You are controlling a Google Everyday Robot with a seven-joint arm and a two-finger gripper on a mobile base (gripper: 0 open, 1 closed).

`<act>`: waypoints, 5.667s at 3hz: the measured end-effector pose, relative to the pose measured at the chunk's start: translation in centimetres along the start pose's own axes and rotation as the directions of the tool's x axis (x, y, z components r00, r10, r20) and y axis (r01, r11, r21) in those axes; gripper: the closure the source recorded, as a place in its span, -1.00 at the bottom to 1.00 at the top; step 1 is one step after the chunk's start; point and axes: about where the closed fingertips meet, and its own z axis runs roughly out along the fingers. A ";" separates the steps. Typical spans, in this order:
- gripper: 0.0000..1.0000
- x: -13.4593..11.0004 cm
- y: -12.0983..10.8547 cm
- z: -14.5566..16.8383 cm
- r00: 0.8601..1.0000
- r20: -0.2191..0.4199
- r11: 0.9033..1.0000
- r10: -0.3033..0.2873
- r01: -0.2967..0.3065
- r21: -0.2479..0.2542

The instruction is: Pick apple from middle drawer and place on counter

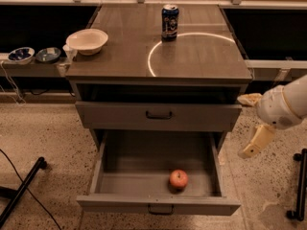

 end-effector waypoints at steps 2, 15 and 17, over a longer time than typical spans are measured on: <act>-1.00 5.0 -0.8 5.5 0.990 0.141 1.000 0.017 -0.017 0.002; 0.05 12.4 2.1 42.8 0.962 0.261 0.941 -0.083 0.162 -0.297; 0.96 11.3 1.4 39.5 0.883 0.464 0.950 -0.069 0.200 -0.239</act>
Offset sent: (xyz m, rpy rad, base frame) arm 0.0096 -0.0139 -0.0573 0.1203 -0.0397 -0.0141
